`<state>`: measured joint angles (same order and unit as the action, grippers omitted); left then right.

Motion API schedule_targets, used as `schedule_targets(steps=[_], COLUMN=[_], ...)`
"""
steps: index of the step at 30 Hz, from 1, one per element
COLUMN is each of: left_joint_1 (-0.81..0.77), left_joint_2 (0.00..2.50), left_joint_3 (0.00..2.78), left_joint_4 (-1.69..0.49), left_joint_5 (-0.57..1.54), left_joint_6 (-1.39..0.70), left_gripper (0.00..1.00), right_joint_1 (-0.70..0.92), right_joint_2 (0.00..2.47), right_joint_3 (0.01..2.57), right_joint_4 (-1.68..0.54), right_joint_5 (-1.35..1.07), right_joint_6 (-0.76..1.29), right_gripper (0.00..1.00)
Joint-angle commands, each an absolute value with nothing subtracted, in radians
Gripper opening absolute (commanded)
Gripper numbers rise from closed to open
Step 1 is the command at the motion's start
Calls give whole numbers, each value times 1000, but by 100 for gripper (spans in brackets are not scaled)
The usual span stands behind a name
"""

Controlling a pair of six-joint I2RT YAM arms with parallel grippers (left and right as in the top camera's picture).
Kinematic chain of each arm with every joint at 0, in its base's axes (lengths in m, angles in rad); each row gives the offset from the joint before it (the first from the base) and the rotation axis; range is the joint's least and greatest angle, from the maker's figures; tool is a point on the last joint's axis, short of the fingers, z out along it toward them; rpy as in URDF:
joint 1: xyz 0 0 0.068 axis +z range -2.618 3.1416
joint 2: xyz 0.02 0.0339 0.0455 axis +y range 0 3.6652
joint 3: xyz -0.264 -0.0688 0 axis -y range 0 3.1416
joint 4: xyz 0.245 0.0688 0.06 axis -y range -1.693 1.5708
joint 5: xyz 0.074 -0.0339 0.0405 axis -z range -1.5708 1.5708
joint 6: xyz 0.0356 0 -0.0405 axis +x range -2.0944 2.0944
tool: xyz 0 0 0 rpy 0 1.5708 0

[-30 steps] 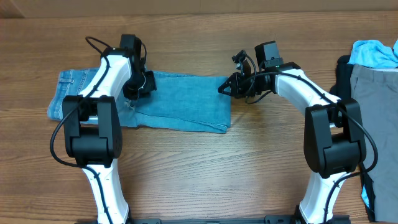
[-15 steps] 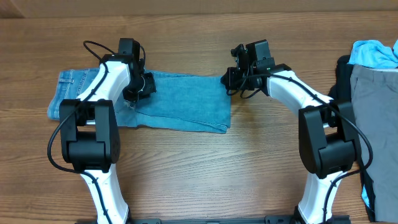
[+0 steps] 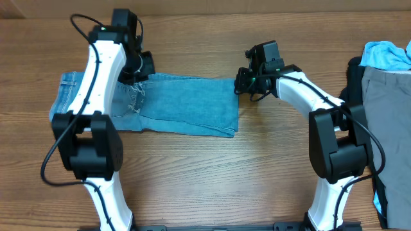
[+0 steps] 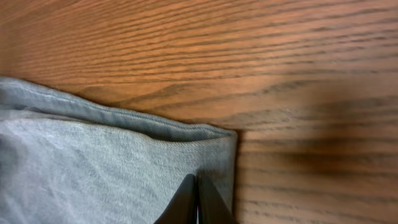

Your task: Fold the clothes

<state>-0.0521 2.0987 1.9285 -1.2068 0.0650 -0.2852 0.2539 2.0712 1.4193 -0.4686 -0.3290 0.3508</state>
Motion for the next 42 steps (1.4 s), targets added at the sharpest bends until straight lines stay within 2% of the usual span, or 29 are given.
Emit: schedule_targets(steps=[1, 3, 5, 7, 9, 10, 14, 18, 25, 33, 42], left_joint_1=[-23, -2, 31, 65, 97, 118, 171, 207, 215, 215, 215], left_joint_2=[1961, 1930, 1916, 1919, 1924, 1928, 1950, 1964, 1966, 1966, 1966], left_joint_3=[1977, 1977, 1977, 1973, 1959, 1951, 1929, 1896, 1879, 1879, 1879], left_joint_4=[-1284, -1332, -1381, -1418, -1438, -1443, -1443, -1429, -1386, -1365, -1364], left_joint_5=[-114, -163, -181, -175, -161, -144, -126, -108, -102, -76, -77], left_joint_6=[-298, -317, -339, -356, -376, -375, -375, -374, -374, -375, -374], left_gripper=[4, 7, 17, 20, 31, 46, 65, 67, 66, 66, 67], right_joint_1=[199, 175, 155, 144, 144, 146, 151, 151, 152, 165, 296], right_joint_2=[1937, 1889, 1867, 1868, 1873, 1874, 1874, 1874, 1874, 1875, 1875], right_joint_3=[1489, 1489, 1489, 1485, 1464, 1444, 1351, 1244, 1045, 918, 910], right_joint_4=[-538, -611, -713, -798, -850, -867, -835, -736, -384, -171, -54], right_joint_5=[-334, -334, -334, -334, -334, -334, -334, -356, -596, -594, -514], right_joint_6=[361, 372, 371, 362, 331, 308, 281, 284, 293, 390, 462], right_gripper=[6, 16, 22, 32, 35, 37, 41, 41, 40, 42, 46])
